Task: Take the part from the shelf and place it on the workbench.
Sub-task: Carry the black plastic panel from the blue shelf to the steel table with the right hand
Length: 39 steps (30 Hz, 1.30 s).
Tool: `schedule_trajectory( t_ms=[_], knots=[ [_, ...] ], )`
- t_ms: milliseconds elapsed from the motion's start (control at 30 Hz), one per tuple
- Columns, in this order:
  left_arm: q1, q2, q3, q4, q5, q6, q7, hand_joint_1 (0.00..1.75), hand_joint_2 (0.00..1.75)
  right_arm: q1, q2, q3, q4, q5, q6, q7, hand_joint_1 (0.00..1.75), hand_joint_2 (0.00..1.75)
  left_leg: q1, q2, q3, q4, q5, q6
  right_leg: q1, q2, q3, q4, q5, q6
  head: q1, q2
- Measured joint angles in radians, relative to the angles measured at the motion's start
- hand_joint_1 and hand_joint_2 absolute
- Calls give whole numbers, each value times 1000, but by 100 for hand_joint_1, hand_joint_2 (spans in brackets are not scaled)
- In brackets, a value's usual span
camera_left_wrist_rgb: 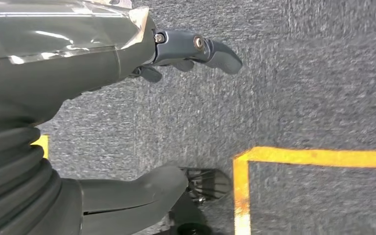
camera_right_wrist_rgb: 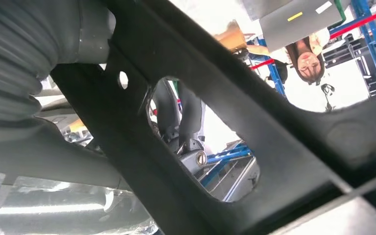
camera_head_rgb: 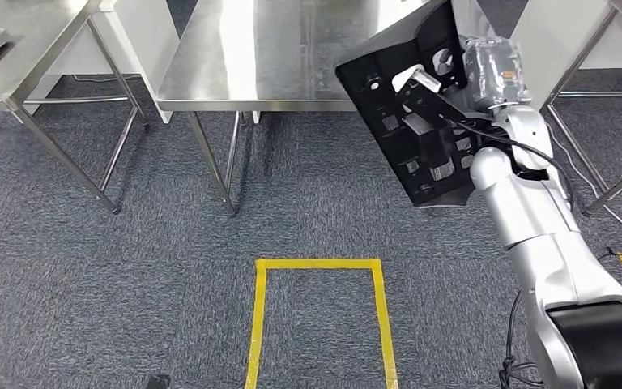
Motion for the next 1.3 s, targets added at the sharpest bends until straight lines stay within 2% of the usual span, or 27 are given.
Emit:
schedule_trajectory(
  t_ms=[133,267,333,700,1133,1300],
  knots=[
    [3,1,0,0,0,1,0,0,175,-4,9,8,19,-2,-1,0,175,175,5,1,2,-6,4,-10,7,1,-1,0,0,-10,-1,0],
    [7,1,0,0,0,1,0,0,175,-10,14,14,32,-2,-2,0,175,175,10,1,1,-9,6,-40,12,1,-3,1,1,-17,-1,0],
    [7,1,0,0,0,1,0,0,175,-12,15,17,37,-2,-2,0,175,175,11,1,1,-9,6,-50,13,1,-4,1,2,-18,-1,0],
    [10,2,0,0,0,1,0,0,175,-13,20,29,47,-3,-6,0,175,175,-4,0,-2,-7,7,-48,13,1,-3,1,3,-16,0,0],
    [15,-1,0,1,8,0,1,0,175,-40,39,36,63,5,-6,-11,175,175,-8,-1,-5,-3,6,-45,13,0,-3,1,3,-16,0,0],
    [11,-2,0,2,2,-19,42,0,175,-76,106,75,77,52,28,-12,175,175,-7,3,-6,-3,6,-45,11,4,-6,1,5,-14,-1,0]
  ],
)
